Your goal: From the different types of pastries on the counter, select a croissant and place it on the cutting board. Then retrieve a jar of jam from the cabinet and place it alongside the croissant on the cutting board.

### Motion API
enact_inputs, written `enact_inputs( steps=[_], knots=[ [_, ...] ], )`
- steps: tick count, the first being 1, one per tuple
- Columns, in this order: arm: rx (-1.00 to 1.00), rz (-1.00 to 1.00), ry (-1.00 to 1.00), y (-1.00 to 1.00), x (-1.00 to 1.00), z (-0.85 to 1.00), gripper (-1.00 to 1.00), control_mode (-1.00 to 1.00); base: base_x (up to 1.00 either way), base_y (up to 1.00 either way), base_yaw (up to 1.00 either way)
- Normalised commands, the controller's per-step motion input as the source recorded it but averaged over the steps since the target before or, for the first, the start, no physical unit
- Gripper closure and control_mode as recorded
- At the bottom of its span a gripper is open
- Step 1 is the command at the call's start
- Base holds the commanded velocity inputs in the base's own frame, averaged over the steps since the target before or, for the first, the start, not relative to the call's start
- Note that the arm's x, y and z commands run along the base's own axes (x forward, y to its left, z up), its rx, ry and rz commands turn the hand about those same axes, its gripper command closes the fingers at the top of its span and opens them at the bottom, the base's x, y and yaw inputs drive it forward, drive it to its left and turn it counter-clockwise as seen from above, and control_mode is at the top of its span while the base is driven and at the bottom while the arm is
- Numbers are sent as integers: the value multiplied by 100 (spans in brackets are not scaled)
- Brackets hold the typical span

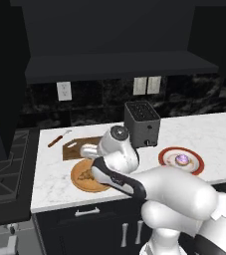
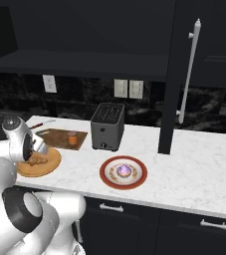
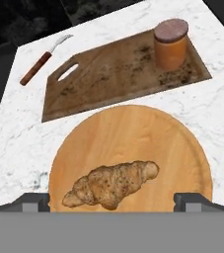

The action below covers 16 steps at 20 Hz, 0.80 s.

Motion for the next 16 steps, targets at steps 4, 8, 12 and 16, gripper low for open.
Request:
enact_inputs(
  steps=[4, 8, 12, 16],
  knots=[
    [3, -50, 17, 7, 0, 19, -100, -100, 0, 0, 0],
    [0, -25, 0, 35, -22, 4, -100, -100, 0, 0, 0],
    [10, -29, 0, 24, -44, 25, -100, -100, 0, 0, 0],
    [2, -14, 10, 12, -20, 0, -100, -100, 0, 0, 0]
  ],
)
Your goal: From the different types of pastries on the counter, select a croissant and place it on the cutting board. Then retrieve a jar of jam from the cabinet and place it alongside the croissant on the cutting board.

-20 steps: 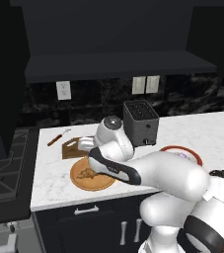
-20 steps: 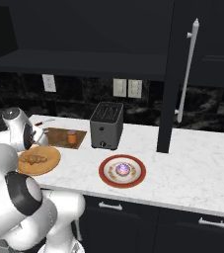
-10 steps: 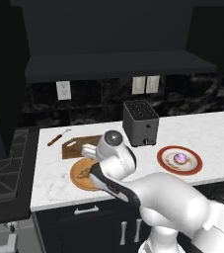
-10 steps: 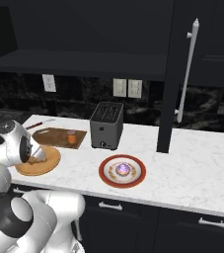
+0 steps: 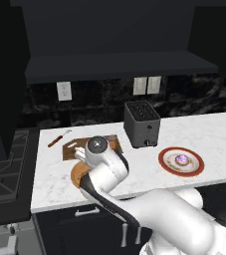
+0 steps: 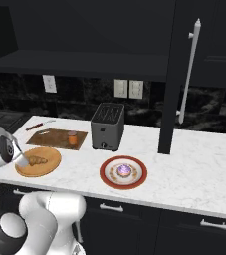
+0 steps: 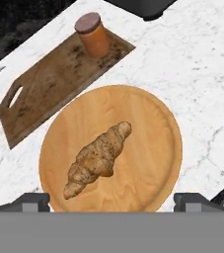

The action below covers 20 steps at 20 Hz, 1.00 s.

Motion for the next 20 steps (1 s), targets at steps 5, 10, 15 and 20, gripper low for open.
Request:
enact_inputs(
  steps=[5, 10, 15, 20],
  knots=[
    [2, -17, 49, -4, 5, 14, -100, -100, 0, 0, 0],
    [2, -17, 20, 6, -15, -16, -100, -100, 0, 0, 0],
    [3, -2, 5, -2, -7, -40, -100, -100, 0, 0, 0],
    [9, -2, 7, -76, 44, -83, -100, -100, 0, 0, 0]
  ],
)
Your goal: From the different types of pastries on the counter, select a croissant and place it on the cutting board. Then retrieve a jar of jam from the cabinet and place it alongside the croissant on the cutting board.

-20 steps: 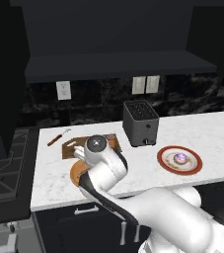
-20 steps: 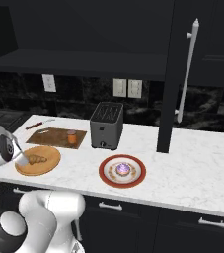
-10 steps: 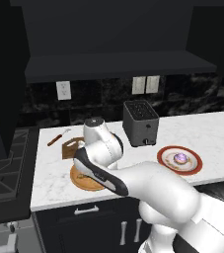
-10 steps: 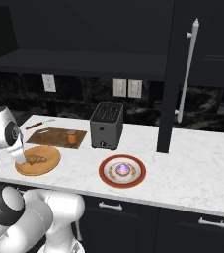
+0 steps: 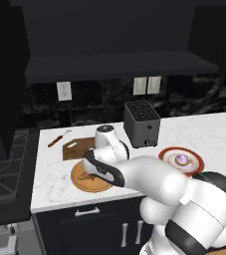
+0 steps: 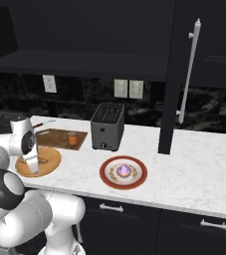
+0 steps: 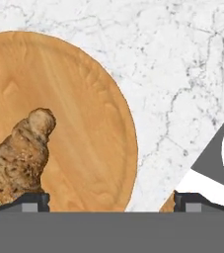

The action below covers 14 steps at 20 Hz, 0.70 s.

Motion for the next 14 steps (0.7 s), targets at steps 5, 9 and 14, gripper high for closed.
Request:
enact_inputs(
  steps=[5, 9, 14],
  knots=[
    [16, 0, 0, 4, -6, -5, -100, -100, 0, 0, 0],
    [4, -5, -1, 24, 0, -1, -100, -100, 0, 0, 0],
    [0, -11, -14, 29, 11, 0, -100, -100, 0, 0, 0]
  ],
)
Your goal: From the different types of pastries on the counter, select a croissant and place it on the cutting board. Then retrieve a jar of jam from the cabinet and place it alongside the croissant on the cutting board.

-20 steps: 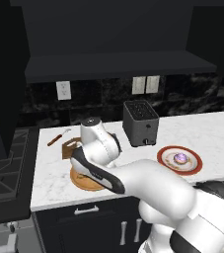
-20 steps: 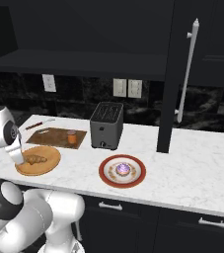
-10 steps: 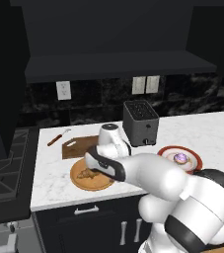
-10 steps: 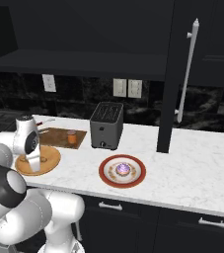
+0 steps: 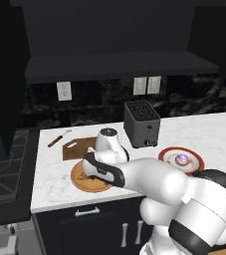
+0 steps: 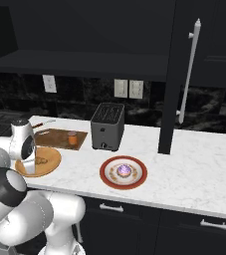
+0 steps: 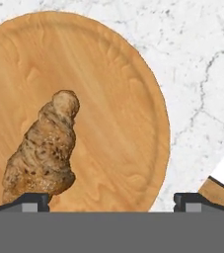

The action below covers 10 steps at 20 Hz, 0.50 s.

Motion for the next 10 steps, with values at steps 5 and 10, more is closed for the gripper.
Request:
enact_inputs(
  steps=[5, 10],
  knots=[
    [1, -9, -5, 18, 25, 0, -100, -100, 0, 0, 0],
    [-3, 0, 0, 1, 44, 0, -100, -100, 0, 0, 0]
  ],
)
